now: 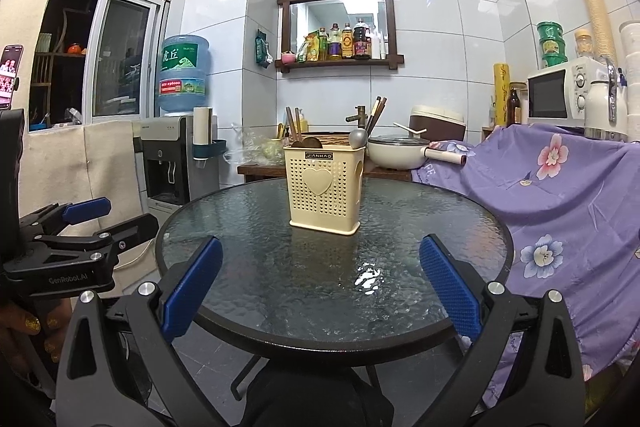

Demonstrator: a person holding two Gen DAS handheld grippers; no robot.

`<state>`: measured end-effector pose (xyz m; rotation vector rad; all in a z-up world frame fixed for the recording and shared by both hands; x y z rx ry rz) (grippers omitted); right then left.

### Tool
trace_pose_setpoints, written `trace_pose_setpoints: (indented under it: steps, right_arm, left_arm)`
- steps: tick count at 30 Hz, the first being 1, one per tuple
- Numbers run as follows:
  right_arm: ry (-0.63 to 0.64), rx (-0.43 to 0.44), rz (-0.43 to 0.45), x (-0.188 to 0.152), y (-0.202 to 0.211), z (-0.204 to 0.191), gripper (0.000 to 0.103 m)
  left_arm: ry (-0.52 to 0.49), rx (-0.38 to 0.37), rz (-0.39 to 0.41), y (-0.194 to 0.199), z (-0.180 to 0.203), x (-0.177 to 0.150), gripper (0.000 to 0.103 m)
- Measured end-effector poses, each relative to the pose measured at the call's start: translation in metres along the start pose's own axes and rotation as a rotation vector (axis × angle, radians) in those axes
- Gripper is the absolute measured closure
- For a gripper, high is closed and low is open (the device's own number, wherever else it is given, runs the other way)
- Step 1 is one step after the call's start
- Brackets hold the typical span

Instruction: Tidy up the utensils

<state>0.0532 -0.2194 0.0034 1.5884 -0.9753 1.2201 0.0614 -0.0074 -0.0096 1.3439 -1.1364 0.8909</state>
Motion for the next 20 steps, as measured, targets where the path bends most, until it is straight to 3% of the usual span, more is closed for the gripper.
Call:
trace_pose_setpoints:
  steps: [20]
  right_arm:
    - [-0.022, 0.006, -0.021, -0.0022, -0.0037, 0.0057, 0.006]
  left_arm:
    - [0.006, -0.002, 0.003, 0.0013, -0.0030, -0.0011, 0.006]
Point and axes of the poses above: each gripper's, at about its wrist camera, not at the fingertips, and y roughly against the way its jaws point, z to its right, x to its top, the point moved 10 cm from there along -y, roughly the way its jaws point, and after that the axes turned 7 degrees about -y, right-handed, at the moved point
